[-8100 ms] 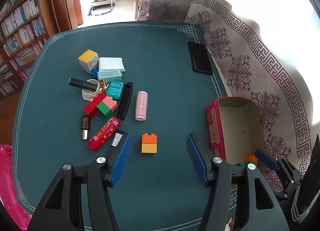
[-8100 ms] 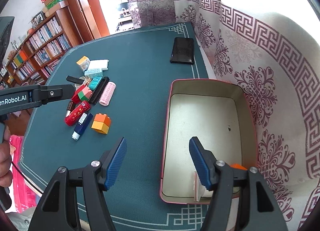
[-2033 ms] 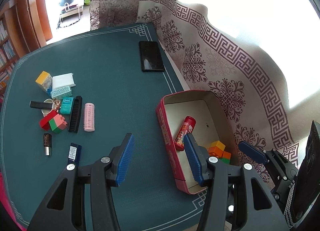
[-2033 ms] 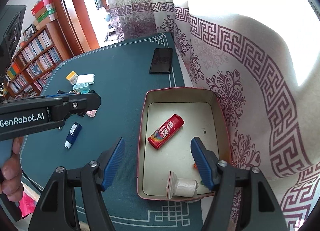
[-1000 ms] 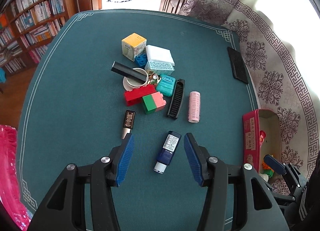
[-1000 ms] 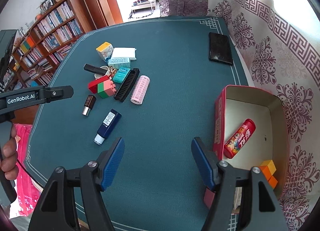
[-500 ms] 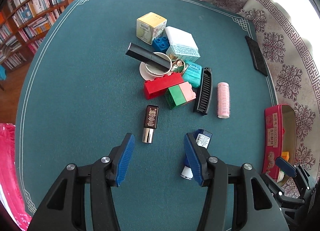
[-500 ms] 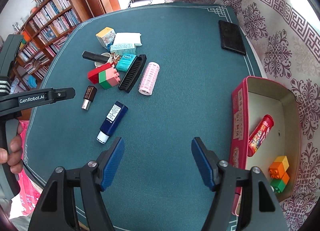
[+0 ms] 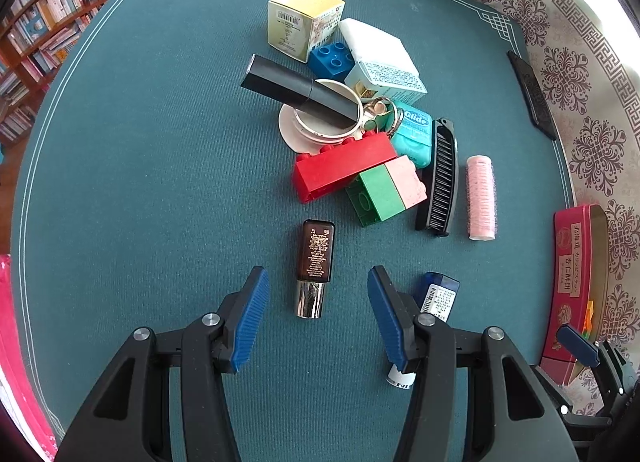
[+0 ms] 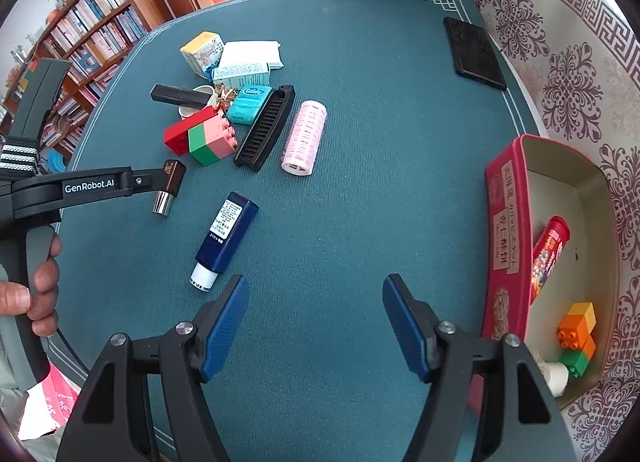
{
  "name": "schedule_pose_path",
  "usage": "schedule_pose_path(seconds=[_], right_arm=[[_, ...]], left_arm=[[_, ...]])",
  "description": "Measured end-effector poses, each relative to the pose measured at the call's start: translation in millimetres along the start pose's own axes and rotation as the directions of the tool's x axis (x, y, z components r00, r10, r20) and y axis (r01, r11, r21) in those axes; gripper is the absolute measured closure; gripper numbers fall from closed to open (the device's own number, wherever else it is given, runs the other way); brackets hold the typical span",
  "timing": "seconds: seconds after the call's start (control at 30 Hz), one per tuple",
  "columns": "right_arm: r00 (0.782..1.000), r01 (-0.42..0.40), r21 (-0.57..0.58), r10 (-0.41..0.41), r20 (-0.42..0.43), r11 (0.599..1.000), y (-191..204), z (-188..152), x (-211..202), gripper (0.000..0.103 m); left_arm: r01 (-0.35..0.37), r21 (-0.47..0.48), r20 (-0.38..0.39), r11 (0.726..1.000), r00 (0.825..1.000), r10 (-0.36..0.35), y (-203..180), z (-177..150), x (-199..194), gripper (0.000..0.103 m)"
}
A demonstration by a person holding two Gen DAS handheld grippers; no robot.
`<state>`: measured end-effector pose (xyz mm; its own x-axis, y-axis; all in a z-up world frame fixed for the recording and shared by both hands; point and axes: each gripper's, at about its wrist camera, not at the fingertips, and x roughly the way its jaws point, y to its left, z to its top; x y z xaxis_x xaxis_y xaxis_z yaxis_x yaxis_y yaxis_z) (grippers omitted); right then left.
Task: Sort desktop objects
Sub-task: 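Move both grippers back toward the perfume bottle and navy lotion bottle, then grasp the dark perfume bottle with the left gripper while the right gripper grasps the navy lotion bottle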
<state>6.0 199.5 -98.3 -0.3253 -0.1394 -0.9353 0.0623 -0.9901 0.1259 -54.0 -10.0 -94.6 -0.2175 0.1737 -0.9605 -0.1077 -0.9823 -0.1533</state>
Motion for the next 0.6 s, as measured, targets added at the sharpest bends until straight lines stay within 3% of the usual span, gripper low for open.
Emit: schedule_pose_path(seconds=[0.6], right_arm=[[0.999,-0.008,-0.016,0.007,-0.050,1.000,16.7,11.2,24.8,0.030]], left_arm=[[0.019,-0.013,-0.024,1.000,1.000,-0.020,9.5,5.5,24.1,0.048]])
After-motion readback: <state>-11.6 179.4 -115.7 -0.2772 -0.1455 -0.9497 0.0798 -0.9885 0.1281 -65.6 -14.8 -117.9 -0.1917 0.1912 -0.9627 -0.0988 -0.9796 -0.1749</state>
